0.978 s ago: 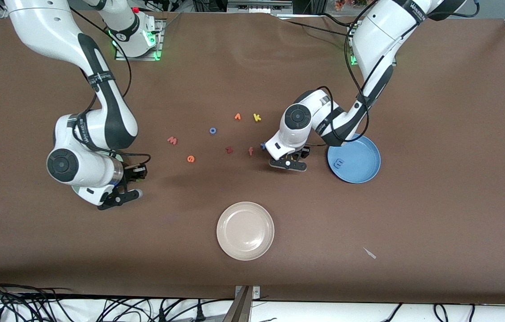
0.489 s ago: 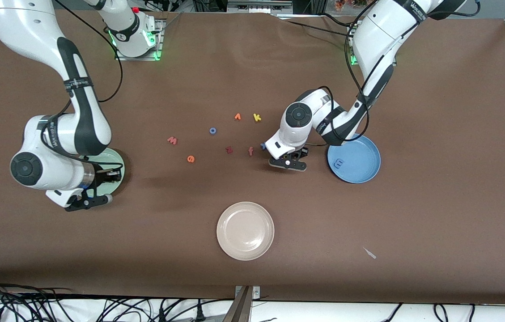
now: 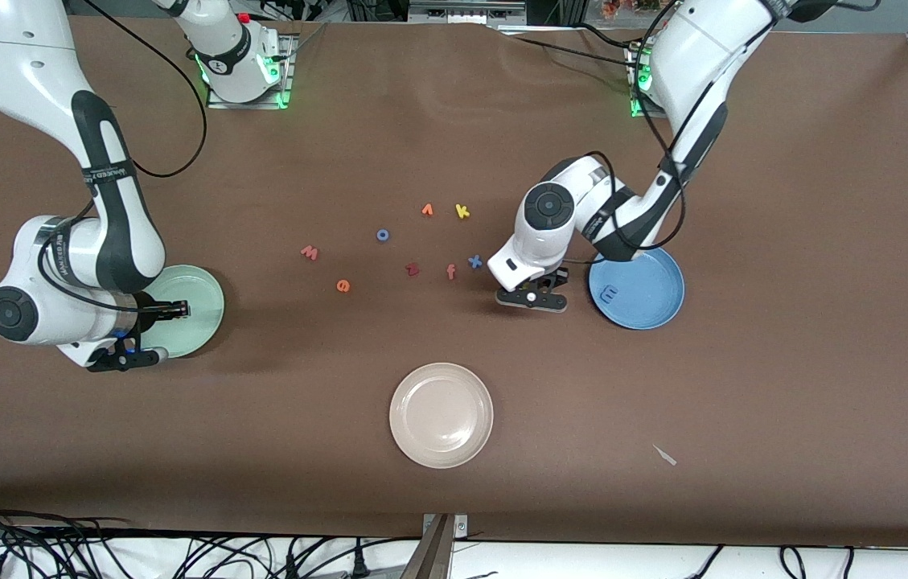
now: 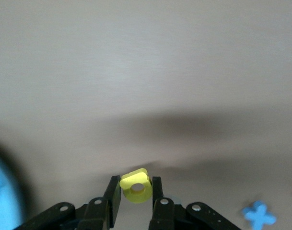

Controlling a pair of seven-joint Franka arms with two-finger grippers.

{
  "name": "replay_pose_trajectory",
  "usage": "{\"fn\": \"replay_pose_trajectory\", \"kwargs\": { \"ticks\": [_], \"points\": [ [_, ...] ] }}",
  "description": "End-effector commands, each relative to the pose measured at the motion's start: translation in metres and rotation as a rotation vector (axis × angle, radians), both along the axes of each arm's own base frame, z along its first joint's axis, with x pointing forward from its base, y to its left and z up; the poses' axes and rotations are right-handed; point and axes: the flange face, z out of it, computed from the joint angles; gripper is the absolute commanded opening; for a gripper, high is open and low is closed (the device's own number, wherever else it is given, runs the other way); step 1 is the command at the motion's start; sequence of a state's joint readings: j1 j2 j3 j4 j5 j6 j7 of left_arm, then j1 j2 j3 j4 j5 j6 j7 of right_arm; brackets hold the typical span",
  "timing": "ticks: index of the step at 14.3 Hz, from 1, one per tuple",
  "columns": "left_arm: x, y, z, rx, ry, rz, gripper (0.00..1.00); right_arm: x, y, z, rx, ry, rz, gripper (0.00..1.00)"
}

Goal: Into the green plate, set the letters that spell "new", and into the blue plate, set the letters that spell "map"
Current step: 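Place D in blue plate with the left gripper while the right gripper places U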

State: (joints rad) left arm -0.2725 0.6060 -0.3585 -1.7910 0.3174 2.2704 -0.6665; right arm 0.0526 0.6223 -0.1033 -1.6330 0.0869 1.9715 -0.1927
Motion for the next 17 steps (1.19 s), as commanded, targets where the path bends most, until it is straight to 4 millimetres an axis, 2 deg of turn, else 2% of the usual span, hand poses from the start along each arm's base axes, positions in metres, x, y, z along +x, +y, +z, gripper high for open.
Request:
{"fn": "replay_pose_trajectory", "kwargs": {
  "ticks": [1,3,4,5,6,7,8,9,11,12,13,14,17],
  "points": [
    [0.014,0.045,0.04,0.079,0.013,-0.056,0.03,-0.004,-0.011,-0.01,0.025,0.021,-0.015,0.11],
    [0.023,0.084,0.05,0.123,0.083,-0.163,0.06,-0.005,-0.013,-0.015,0.024,0.029,-0.02,0.14],
    [0.028,0.103,0.051,0.124,0.104,-0.194,0.06,-0.005,-0.014,-0.014,0.023,0.027,-0.024,0.21],
    [0.024,0.115,0.046,0.13,0.126,-0.215,0.06,-0.005,-0.016,-0.015,0.022,0.029,-0.032,0.28],
    [0.02,0.124,0.041,0.137,0.141,-0.213,0.06,-0.005,-0.016,-0.015,0.021,0.029,-0.035,0.54],
    [0.015,0.134,0.032,0.145,0.164,-0.21,0.06,-0.005,-0.017,-0.016,0.02,0.031,-0.039,0.68],
    [0.008,0.145,0.021,0.15,0.192,-0.213,0.06,-0.005,-0.018,-0.015,0.021,0.029,-0.042,0.95],
    [0.004,0.156,0.016,0.149,0.198,-0.211,0.05,-0.005,-0.019,-0.014,0.021,0.028,-0.043,1.0],
    [-0.005,0.163,0.005,0.141,0.204,-0.216,0.06,-0.004,-0.019,-0.012,0.02,0.025,-0.042,1.0],
    [-0.009,0.163,-0.001,0.138,0.208,-0.22,0.23,-0.004,-0.019,-0.012,0.02,0.025,-0.042,1.0],
    [-0.013,0.163,-0.006,0.131,0.205,-0.219,0.77,-0.004,-0.019,-0.01,0.021,0.022,-0.045,1.0],
    [-0.013,0.164,-0.009,0.121,0.192,-0.212,1.0,-0.004,-0.019,-0.009,0.021,0.02,-0.045,1.0],
    [-0.008,0.163,0.003,0.113,0.176,-0.196,1.0,-0.003,-0.015,-0.002,0.025,0.011,-0.041,1.0]
  ]
}}
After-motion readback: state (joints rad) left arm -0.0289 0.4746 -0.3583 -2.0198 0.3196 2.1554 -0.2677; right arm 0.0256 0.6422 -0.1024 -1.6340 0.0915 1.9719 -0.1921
